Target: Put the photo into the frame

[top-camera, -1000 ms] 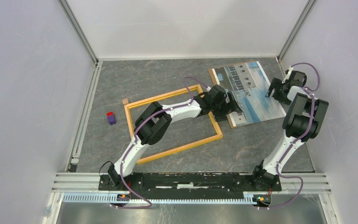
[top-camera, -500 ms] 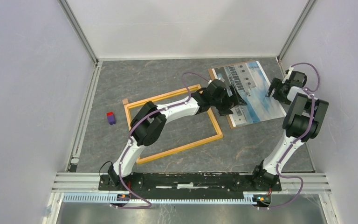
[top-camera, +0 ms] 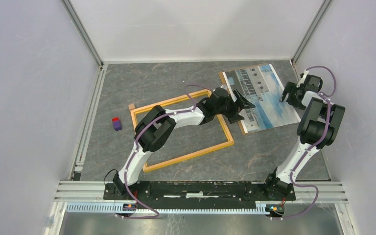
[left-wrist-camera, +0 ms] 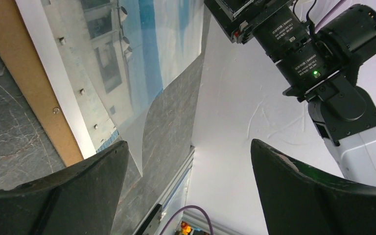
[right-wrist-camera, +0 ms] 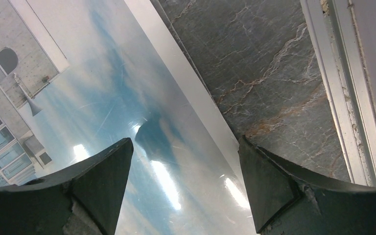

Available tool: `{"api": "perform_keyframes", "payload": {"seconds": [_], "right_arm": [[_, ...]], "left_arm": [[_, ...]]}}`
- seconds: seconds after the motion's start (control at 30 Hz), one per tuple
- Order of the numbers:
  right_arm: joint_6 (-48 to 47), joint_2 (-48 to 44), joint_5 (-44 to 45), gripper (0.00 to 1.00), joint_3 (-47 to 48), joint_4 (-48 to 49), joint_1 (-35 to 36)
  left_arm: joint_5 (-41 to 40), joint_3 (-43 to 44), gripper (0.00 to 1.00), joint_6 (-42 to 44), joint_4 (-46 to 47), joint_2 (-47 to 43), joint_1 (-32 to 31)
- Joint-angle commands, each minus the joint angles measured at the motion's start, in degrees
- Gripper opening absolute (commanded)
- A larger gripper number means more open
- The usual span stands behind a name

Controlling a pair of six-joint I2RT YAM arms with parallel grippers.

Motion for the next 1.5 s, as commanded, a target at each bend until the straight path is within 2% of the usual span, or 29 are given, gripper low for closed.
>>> {"api": "perform_keyframes", "payload": {"seconds": [0.0,0.2,0.47,0.63,0.73,0.87,1.0,1.13,1.23,1.47], "right_arm": [[1.0,0.7,-3.6,0.85,-2.0,-3.6,0.5],[1.0,0.8,-3.6,0.85,-2.0,-3.6,0.5],[1.2,0.7,-3.8,0.85,-2.5,-3.1,0.5],[1.1,0.8,-3.8,0.85,-2.5,-3.1,0.5],[1.2,0.9,-4.0,0.85,-2.4,-3.2,0.5],[1.3,0.7,-4.1,0.85,-2.4,-3.1,0.5],[1.3,0.8,-4.3,0.85,-2.5,-3.0,0.5],[1.3,0.9,-4.4,0.85,-2.5,-3.1,0.5],[1.3,0.9,-4.6,0.85,-2.5,-3.1,0.5],[1.2,0.8,-4.5,0.85,-2.5,-3.1,0.5]], "left_arm": [[-1.4,-1.9,0.99,-6.8,9.8,-0.6,-0.2],[-2.9,-3.7,1.0,-7.9,6.7,-0.7,-0.2],[-3.4,-4.5,0.99,-10.8,11.5,2.0,-0.2],[-4.4,-5.9,0.94,-13.9,14.6,3.1,-0.2],[-5.3,-6.2,0.91,-11.7,11.1,2.1,-0.3],[-7.3,-6.6,0.93,-9.1,4.9,1.2,-0.5],[-7.3,-7.0,0.9,-9.7,7.2,2.4,-0.6],[-7.4,-7.8,0.85,-9.8,16.4,3.4,-0.5],[-7.0,-8.1,0.82,-8.9,18.5,3.4,-0.5],[-5.4,-10.1,0.82,2.2,20.9,0.5,-0.5]]}}
